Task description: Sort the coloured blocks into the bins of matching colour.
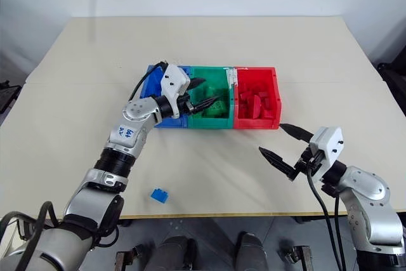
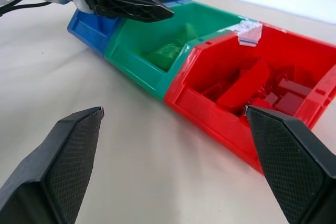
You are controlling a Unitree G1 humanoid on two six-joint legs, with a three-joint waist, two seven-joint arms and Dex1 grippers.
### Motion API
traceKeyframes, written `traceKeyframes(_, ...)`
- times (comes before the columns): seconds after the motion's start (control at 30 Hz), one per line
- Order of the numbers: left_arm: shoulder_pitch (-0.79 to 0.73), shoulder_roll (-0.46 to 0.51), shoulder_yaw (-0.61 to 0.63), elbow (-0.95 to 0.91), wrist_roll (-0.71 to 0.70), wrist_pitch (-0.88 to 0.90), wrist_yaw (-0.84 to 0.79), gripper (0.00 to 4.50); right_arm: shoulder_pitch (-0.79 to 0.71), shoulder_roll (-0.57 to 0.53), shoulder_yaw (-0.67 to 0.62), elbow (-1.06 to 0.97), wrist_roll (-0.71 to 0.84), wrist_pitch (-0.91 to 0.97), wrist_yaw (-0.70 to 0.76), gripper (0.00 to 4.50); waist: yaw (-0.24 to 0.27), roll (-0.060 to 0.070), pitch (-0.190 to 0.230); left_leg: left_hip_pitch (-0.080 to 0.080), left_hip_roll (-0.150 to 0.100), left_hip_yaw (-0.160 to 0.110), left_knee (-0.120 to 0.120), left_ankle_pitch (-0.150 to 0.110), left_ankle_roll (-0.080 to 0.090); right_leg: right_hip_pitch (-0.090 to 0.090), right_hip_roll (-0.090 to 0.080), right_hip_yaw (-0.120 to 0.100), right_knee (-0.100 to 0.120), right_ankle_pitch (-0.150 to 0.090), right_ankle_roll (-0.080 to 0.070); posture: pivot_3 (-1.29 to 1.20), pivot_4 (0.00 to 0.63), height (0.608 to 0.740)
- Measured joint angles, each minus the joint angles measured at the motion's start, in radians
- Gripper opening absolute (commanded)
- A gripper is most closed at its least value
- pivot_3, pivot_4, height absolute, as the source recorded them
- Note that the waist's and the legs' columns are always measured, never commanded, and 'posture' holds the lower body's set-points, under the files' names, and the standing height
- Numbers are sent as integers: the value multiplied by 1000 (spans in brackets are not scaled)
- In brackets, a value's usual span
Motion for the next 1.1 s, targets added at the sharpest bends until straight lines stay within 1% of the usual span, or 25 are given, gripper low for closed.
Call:
traceKeyframes(0.13,148,88,44,-119,-32,-17,-76,4469,4,-13,0,5,3,-6,39,4500,-3,0,0,1,1,0,0,0,0,0,0,0,1,0,0,0,150,740)
traceKeyframes(0.23,294,205,104,-241,-82,-23,-163,4469,-31,-35,12,29,5,-23,105,4500,-8,0,0,1,2,0,1,0,0,0,0,1,1,0,0,0,150,740)
traceKeyframes(0.27,371,266,140,-293,-114,-28,-214,4469,-61,-51,30,56,5,-24,144,4500,-12,0,0,2,2,0,1,0,0,0,0,1,1,0,0,0,150,740)
traceKeyframes(0.37,561,395,247,-348,-176,-62,-337,4469,-115,-76,59,121,4,-41,230,4500,-20,0,0,2,3,0,1,0,0,0,0,1,1,0,0,0,150,740)
traceKeyframes(0.43,647,452,312,-357,-208,-77,-395,4469,-140,-89,73,159,4,-47,272,4500,-13,0,0,1,2,-1,1,0,0,1,0,0,1,0,0,0,150,740)
traceKeyframes(0.57,837,551,485,-380,-288,-76,-482,4469,-179,-118,121,195,5,-45,381,4500,-5,0,0,1,3,-2,1,-1,0,0,0,0,1,0,-1,0,150,740)
traceKeyframes(0.6,880,569,519,-382,-297,-70,-497,4469,-178,-120,124,201,5,-43,400,4500,-3,0,0,1,3,-2,1,-1,0,0,0,0,1,0,-1,0,150,740)
traceKeyframes(0.67,933,578,546,-403,-309,-64,-517,4469,-185,-116,143,203,5,-44,418,4500,2,0,0,1,3,-1,1,-1,0,1,0,0,1,0,-1,0,150,740)
traceKeyframes(0.8,952,559,511,-502,-321,-39,-525,4469,-187,-108,173,203,2,-60,452,4500,4,0,0,1,2,-2,1,-1,0,1,-1,0,1,0,-1,0,150,740)
traceKeyframes(0.93,949,556,437,-610,-322,-16,-531,4469,-159,-129,172,199,4,-63,484,4500,-1,0,0,1,2,-1,1,-1,-1,0,0,0,1,0,-1,0,150,740)
traceKeyframes(1.03,911,558,301,-667,-291,-1,-555,4469,-97,-180,165,161,9,-52,533,4500,2,1,0,1,2,-1,1,-1,0,1,0,0,1,0,-1,0,150,740)
traceKeyframes(1.1,862,554,230,-671,-263,17,-553,4469,-72,-186,167,128,18,-46,547,4500,1,0,0,2,2,0,1,-1,-1,1,0,0,1,0,-1,0,150,740)
